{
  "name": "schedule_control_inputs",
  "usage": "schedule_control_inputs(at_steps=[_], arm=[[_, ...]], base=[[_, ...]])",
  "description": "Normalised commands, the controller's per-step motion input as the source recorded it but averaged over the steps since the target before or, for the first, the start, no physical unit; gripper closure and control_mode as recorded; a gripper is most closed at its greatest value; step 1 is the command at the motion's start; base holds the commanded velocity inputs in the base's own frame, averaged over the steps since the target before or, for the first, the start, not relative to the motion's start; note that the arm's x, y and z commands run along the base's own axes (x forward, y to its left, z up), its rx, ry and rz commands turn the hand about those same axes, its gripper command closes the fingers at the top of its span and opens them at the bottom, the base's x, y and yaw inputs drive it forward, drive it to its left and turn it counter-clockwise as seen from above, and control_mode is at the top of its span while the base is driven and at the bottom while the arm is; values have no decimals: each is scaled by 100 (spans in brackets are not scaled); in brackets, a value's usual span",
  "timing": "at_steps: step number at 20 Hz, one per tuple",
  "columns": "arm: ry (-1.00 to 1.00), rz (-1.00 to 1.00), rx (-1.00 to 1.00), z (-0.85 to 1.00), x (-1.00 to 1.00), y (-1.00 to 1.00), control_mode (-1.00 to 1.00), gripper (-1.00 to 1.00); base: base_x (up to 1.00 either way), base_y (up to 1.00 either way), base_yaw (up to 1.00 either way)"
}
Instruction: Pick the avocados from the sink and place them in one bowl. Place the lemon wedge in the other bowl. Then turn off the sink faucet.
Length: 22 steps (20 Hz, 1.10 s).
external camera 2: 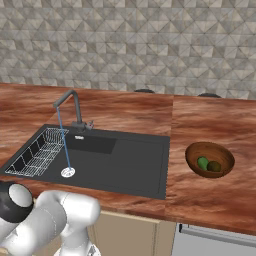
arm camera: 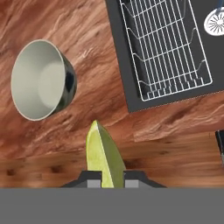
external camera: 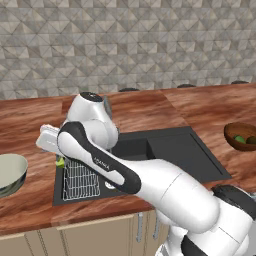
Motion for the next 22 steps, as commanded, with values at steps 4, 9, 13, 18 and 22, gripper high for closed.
schedule_control_inputs(at_steps=[4, 9, 13, 18, 22], arm=[[0, 0, -3, 0, 0, 54, -100, 100], [-1, -2, -3, 0, 0, 30, -100, 100], [-2, -3, -4, 0, 0, 26, -100, 100], [0, -6, -4, 0, 14, 27, -100, 100], [0, -9, -5, 0, 29, 21, -100, 100]], base=[[0, 0, 0], [0, 0, 0], [0, 0, 0], [0, 0, 0], [0, 0, 0]])
